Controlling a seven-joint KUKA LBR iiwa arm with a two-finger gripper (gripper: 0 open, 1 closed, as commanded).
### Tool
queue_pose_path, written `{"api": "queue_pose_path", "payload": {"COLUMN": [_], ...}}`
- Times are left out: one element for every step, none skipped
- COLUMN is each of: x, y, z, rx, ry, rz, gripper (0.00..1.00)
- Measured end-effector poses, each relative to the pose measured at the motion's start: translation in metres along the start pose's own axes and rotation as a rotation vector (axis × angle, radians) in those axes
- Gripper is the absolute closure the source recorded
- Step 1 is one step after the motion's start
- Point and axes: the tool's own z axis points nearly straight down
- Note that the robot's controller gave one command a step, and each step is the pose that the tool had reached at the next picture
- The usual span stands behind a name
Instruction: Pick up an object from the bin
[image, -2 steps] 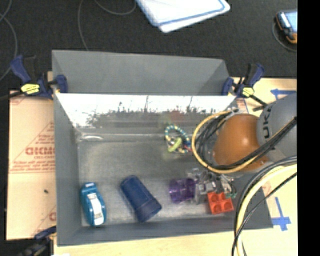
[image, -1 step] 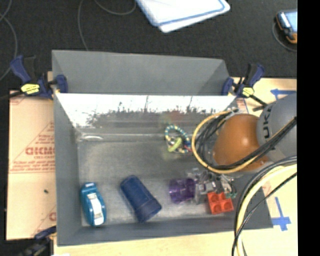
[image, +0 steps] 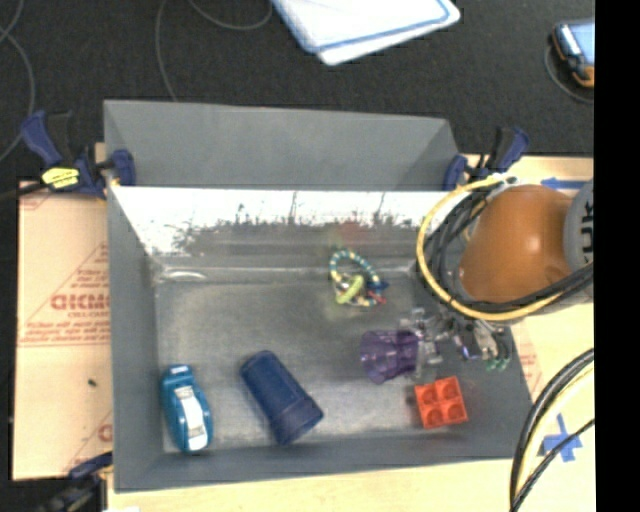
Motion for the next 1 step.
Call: {"api": "queue_pose_path", "payload": {"x": [-0.0005], "y": [0.0294], "z": [-0.1851], "rx": [-0.002], "ry": [0.007], "rz": [0.033], "gripper": [1.00]}}
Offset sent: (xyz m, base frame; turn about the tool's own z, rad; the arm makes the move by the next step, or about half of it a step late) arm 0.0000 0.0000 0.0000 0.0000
